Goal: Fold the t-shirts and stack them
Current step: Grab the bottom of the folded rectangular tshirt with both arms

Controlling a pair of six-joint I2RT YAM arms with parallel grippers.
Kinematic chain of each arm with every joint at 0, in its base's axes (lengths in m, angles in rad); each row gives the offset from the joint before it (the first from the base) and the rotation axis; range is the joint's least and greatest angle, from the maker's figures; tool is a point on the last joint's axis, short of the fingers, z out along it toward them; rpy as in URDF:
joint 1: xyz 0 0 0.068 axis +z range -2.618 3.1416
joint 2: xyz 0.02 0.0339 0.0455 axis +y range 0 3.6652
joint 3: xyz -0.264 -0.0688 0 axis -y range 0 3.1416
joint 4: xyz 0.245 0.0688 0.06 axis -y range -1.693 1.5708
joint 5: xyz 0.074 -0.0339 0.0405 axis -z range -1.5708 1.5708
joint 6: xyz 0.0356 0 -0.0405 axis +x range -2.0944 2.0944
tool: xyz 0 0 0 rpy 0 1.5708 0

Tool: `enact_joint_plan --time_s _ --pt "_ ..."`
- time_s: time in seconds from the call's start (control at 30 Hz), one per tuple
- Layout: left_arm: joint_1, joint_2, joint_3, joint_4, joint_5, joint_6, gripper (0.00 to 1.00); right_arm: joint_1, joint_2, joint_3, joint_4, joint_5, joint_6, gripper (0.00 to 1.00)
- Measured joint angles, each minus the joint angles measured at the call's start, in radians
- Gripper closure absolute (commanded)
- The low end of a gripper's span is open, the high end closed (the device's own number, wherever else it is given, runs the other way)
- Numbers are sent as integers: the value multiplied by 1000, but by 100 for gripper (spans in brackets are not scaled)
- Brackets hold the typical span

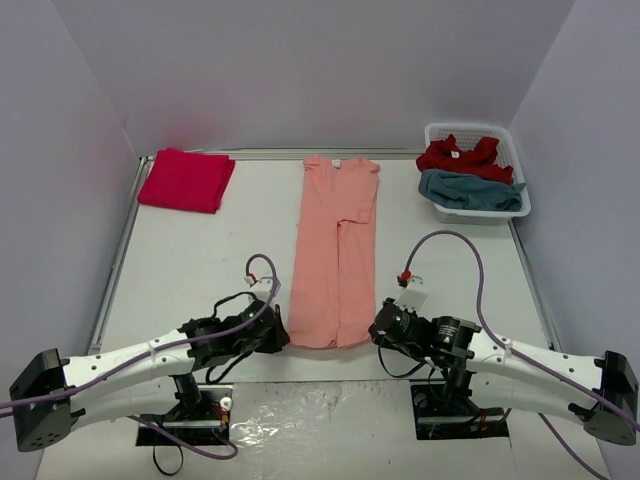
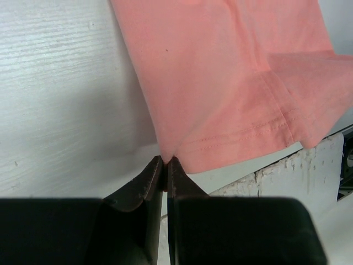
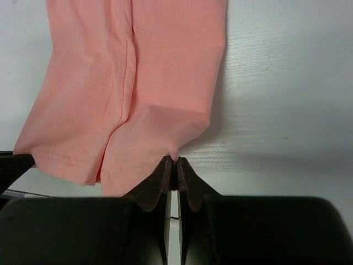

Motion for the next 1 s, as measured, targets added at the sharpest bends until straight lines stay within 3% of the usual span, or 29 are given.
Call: enact_joint_plan --time_s 0.5,1.0 --pt "22 77 119 -20 -76 50 98 0 76 57 -1 89 -14 100" --pt "180 77 120 27 -5 42 98 -10 102 105 -2 168 20 100"
